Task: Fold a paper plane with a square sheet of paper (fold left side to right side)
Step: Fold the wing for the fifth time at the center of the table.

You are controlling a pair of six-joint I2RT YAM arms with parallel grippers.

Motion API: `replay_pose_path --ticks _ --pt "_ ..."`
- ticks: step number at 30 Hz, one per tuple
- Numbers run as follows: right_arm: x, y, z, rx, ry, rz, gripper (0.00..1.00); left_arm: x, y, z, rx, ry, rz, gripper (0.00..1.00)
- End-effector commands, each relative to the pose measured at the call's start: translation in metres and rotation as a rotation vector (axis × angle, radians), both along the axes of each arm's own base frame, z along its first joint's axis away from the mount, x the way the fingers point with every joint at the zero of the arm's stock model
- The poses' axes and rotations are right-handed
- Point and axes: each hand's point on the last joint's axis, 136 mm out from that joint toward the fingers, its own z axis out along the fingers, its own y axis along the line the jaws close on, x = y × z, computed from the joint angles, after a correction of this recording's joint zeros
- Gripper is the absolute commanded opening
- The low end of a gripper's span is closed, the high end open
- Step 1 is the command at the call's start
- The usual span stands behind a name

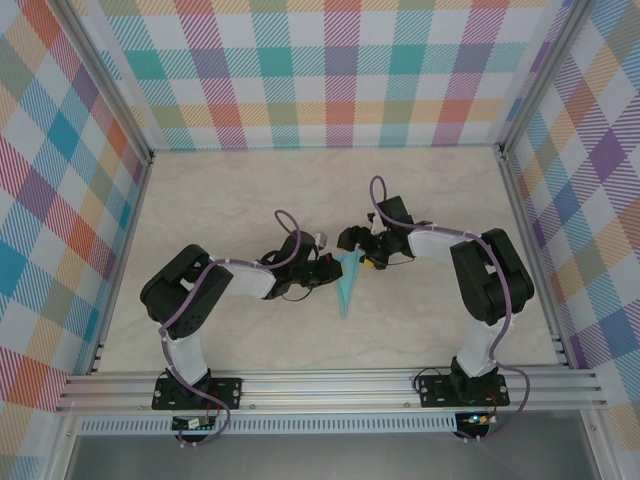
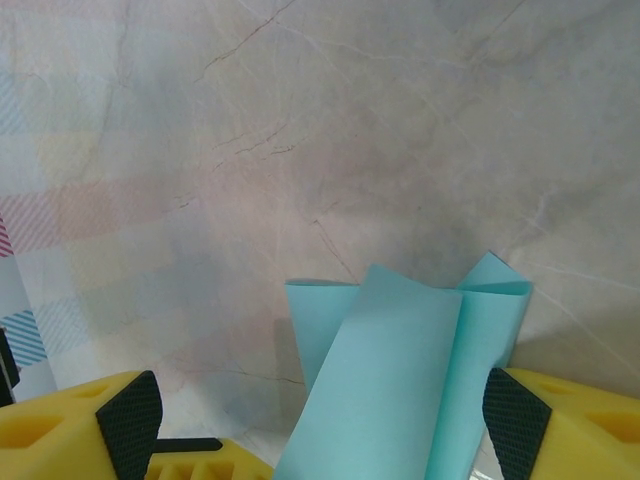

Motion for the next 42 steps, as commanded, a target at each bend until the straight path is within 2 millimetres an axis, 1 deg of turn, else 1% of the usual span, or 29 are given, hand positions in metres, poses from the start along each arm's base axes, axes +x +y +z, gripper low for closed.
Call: replay_pose_path --ticks 1,9,19,32,42 --pt "0.002 0.006 -0.002 -0.003 0.009 0.021 0.87 0.006 0.001 -0.002 0.006 -0.004 -0.007 0.00" --pt "-0.005 0.000 -0.022 -0.107 0.073 0.036 0.90 0.009 0.003 -0.003 0.024 -0.013 -0.016 0.00" --pt "-0.010 -0.002 -0.035 -0.169 0.103 0.060 0.91 0.012 0.006 -0.010 0.049 -0.010 -0.027 0.00" --pt "-0.010 0.003 -0.033 -0.166 0.093 0.079 0.92 0.011 0.002 -0.021 0.048 0.012 -0.040 0.00" --pt "-0.010 0.001 -0.034 -0.181 0.092 0.079 0.93 0.011 -0.001 -0.014 0.023 -0.003 -0.057 0.00"
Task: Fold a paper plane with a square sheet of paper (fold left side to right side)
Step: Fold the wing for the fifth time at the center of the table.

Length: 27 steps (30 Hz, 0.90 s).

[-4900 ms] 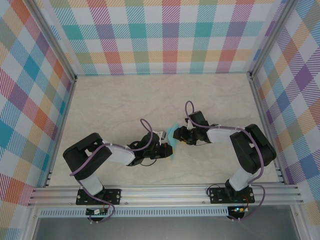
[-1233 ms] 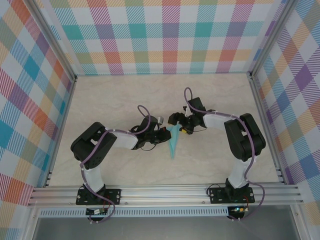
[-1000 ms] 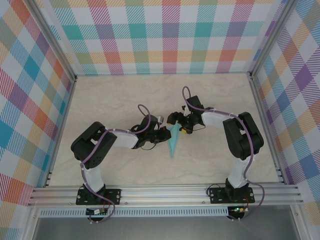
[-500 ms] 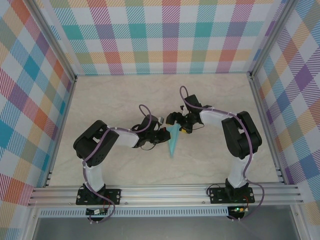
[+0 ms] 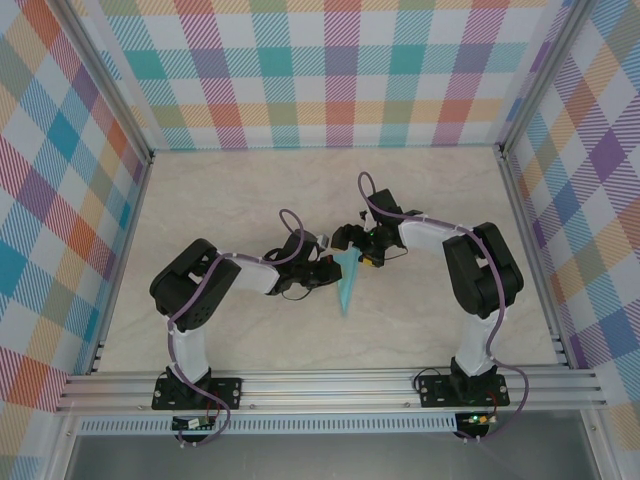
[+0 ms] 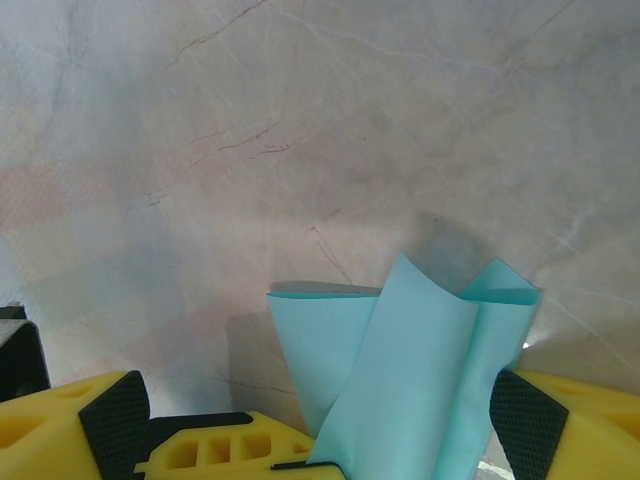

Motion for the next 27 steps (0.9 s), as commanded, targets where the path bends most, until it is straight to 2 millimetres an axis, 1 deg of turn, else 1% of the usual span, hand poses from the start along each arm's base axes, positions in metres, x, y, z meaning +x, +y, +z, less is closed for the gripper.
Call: replay_pose_path --ticks 1,6,12,14,16,19,22,24,25,27 --pt "-0.013 -0.005 -0.029 -0.075 0.053 0.028 0.92 0.009 -0.003 0.008 -0.022 -0.040 -0.011 0.00" --pt "-0.013 -0.005 -0.028 -0.078 0.050 0.028 0.93 0.009 -0.002 0.011 -0.021 -0.052 -0.010 0.00" --pt "-0.013 -0.005 -0.027 -0.073 0.048 0.031 0.93 0.010 -0.002 0.002 -0.005 -0.032 -0.008 0.00" --pt "-0.012 -0.003 -0.023 -0.060 0.038 0.034 0.93 0.010 -0.001 -0.001 0.000 -0.025 -0.007 0.00" --pt "-0.009 -0.002 -0.014 -0.047 0.009 0.035 0.93 0.009 0.000 -0.004 0.011 -0.022 -0.008 0.00" --pt "-0.002 -0.002 0.009 -0.027 -0.049 0.030 0.93 0.007 0.002 -0.009 0.022 -0.012 -0.007 0.00" --pt "0.002 -0.008 0.034 -0.032 -0.107 0.018 0.91 0.005 0.003 -0.013 0.032 -0.003 -0.007 0.00" --pt "0.002 -0.012 0.046 -0.046 -0.135 0.013 0.86 0.004 0.004 -0.016 0.036 0.002 -0.007 0.00" --pt "0.000 -0.014 0.048 -0.049 -0.138 0.012 0.83 0.005 0.004 -0.015 0.035 0.000 -0.006 0.00" --pt "-0.003 -0.015 0.049 -0.051 -0.130 0.009 0.72 0.005 0.004 -0.015 0.037 -0.001 -0.007 0.00"
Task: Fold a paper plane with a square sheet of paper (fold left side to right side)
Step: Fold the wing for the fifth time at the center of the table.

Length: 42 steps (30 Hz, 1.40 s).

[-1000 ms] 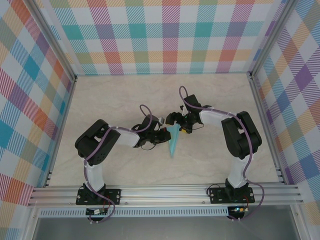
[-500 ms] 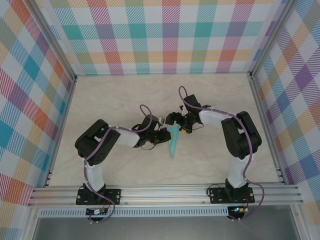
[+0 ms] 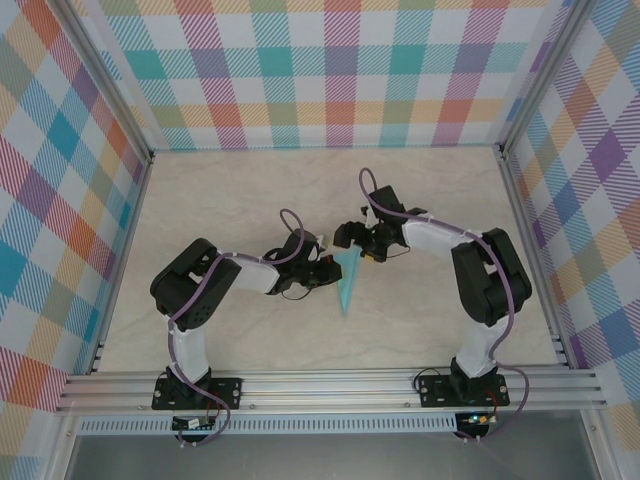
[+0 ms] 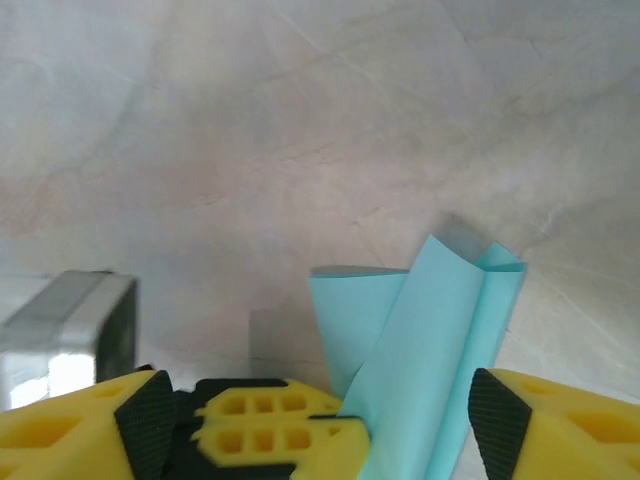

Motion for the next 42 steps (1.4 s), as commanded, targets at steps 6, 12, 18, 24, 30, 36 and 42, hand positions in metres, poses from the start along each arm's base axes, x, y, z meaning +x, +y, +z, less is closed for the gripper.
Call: replay_pose_path --ticks 6,12,18,24,30,36,42 --pt "-0.014 0.009 -0.010 0.053 0.070 0.017 0.36 0.005 0.004 -0.014 0.038 0.000 -0.001 0.00" --pt "-0.020 0.021 -0.029 0.048 0.121 0.045 0.28 0.005 0.003 -0.013 0.039 -0.002 -0.007 0.00" --pt "-0.023 0.018 -0.041 0.001 0.142 0.049 0.27 0.005 0.002 -0.012 0.044 -0.003 -0.018 0.00" --pt "-0.026 0.012 -0.050 -0.057 0.158 0.057 0.27 0.006 0.001 -0.011 0.041 -0.004 -0.021 0.00" --pt "-0.029 0.004 -0.056 -0.105 0.166 0.053 0.27 0.006 0.000 -0.011 0.040 -0.002 -0.023 0.00" --pt "-0.031 0.000 -0.062 -0.125 0.171 0.052 0.27 0.006 0.000 -0.012 0.041 0.000 -0.024 0.00" --pt "-0.036 -0.005 -0.070 -0.145 0.185 0.039 0.26 0.007 0.000 -0.012 0.041 -0.001 -0.021 0.02"
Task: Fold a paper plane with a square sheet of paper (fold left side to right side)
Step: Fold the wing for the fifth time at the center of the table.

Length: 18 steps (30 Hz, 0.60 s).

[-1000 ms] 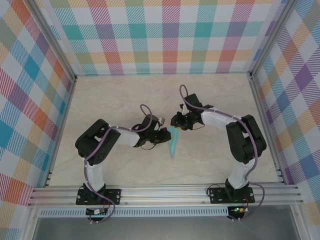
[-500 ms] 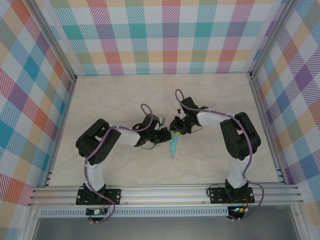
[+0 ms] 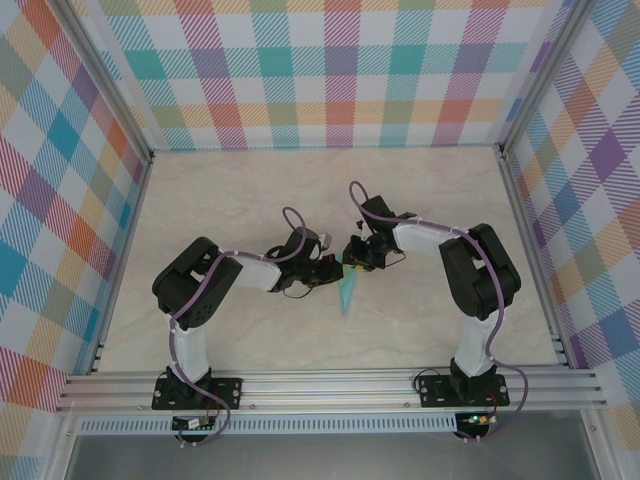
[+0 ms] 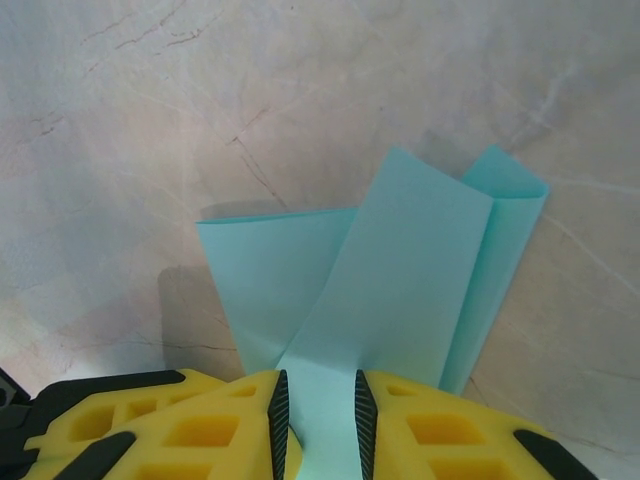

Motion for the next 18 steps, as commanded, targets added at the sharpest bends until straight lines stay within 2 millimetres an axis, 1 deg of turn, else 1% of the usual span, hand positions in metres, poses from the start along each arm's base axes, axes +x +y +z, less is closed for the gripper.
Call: replay_pose_path --ticks 1,9,11,14,18 --pt "-0.008 -0.008 -0.014 -0.050 0.029 0.001 0.26 0.005 0.004 -0.012 0.032 0.001 0.003 0.02" --pt "-0.017 -0.017 -0.027 -0.089 0.053 -0.006 0.21 0.004 0.010 -0.004 0.039 -0.019 0.025 0.09" --pt "-0.019 -0.020 -0.030 -0.100 0.062 -0.008 0.20 0.004 0.013 0.002 0.042 -0.035 0.031 0.12" --pt "-0.025 -0.022 -0.036 -0.109 0.076 -0.009 0.20 0.002 0.016 0.010 0.045 -0.050 0.036 0.14" --pt "-0.028 -0.026 -0.041 -0.118 0.085 -0.017 0.20 -0.001 0.025 0.023 0.049 -0.076 0.052 0.21"
